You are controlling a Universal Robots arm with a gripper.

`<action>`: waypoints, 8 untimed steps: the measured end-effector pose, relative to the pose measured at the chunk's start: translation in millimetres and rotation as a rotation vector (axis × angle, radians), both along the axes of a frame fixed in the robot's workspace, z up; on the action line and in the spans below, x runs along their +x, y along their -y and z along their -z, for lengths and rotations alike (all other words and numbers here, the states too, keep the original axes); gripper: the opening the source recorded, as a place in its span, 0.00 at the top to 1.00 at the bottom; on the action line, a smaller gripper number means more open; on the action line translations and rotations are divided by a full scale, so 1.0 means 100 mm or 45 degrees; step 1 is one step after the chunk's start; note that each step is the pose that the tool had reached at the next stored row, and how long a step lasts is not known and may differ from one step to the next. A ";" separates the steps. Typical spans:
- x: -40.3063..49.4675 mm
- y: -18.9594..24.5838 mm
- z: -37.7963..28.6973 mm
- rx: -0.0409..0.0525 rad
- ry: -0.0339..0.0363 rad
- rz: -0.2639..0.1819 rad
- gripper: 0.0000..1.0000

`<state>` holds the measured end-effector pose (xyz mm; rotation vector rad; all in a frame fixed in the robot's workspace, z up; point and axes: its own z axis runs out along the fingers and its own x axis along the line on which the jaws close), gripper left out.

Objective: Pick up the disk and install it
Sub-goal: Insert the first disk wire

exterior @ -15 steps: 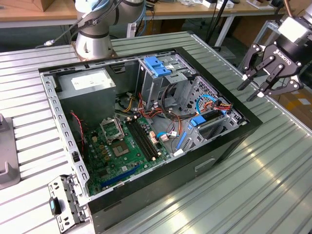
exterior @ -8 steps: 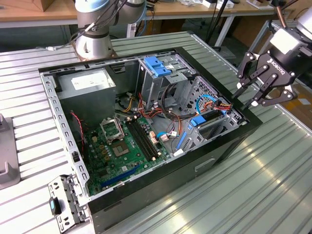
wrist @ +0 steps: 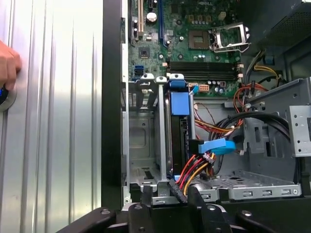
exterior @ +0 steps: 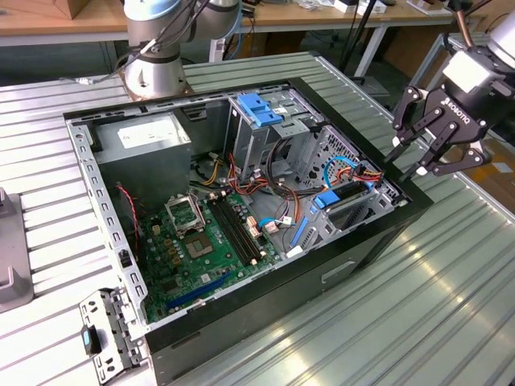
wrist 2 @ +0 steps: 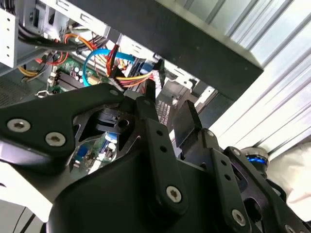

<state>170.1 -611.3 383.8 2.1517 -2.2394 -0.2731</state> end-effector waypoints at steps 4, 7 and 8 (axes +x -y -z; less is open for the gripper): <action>-0.001 0.000 0.001 0.000 0.0832 0.000 0.58; -0.002 0.000 0.002 0.000 0.1353 0.000 0.58; -0.002 0.000 0.003 0.000 0.1513 0.000 0.58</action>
